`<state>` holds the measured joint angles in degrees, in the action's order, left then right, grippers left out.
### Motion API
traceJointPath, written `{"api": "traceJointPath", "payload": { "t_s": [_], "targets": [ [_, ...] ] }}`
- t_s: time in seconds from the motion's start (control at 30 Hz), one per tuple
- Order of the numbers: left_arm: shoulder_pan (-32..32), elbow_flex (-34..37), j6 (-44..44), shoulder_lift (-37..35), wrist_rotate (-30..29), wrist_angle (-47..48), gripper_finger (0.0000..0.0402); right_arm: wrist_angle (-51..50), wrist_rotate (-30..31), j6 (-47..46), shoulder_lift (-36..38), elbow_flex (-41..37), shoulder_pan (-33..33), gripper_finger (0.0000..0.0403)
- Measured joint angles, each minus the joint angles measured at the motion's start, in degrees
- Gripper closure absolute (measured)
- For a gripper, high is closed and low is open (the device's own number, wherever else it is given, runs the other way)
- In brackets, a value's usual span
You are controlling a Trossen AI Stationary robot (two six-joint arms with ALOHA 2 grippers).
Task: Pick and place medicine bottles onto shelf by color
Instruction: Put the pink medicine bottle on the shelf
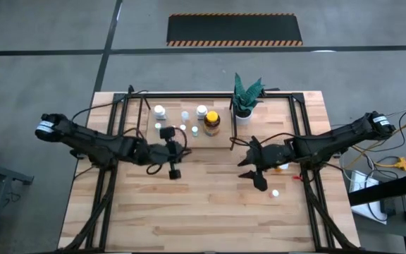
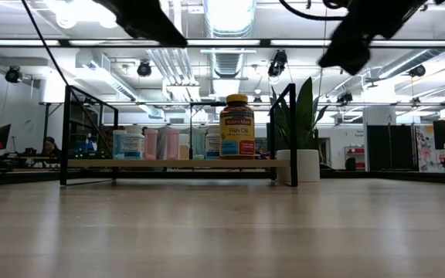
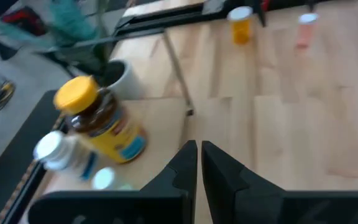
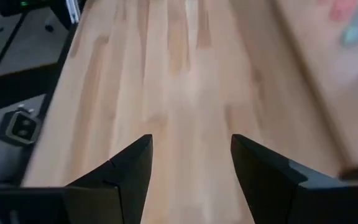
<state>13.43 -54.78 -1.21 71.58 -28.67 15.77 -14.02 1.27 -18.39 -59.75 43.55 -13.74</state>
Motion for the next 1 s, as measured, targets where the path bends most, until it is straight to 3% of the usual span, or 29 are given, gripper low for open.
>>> {"api": "traceJointPath", "payload": {
  "t_s": [0.1,0.27,0.37,0.47,0.63,1.0],
  "targets": [
    [2.40,0.09,0.02,0.34,-0.01,-1.32,0.0395,-9.85,-1.96,-9.91,-0.02,3.00,-1.86,0.0195],
    [3.96,0.09,0.07,0.52,-0.07,-2.09,0.0395,-29.24,-8.31,-36.11,-0.03,6.50,-6.72,0.0195],
    [3.94,0.09,0.12,0.52,-0.34,-2.21,0.0395,-39.48,-8.69,-48.75,-0.04,7.40,-11.21,0.0195],
    [3.94,0.14,0.52,0.52,-1.23,-2.28,0.0395,-42.62,-7.69,-57.68,-0.04,7.02,-15.56,0.0195],
    [3.91,1.59,0.55,0.52,-4.42,-6.81,0.0395,-42.56,-7.26,-64.64,-0.93,5.16,-19.51,0.0195],
    [4.79,1.79,0.07,0.52,-4.56,-7.79,0.0395,-41.37,-7.69,-64.06,-10.38,4.72,-19.75,0.0195]
  ]
}}
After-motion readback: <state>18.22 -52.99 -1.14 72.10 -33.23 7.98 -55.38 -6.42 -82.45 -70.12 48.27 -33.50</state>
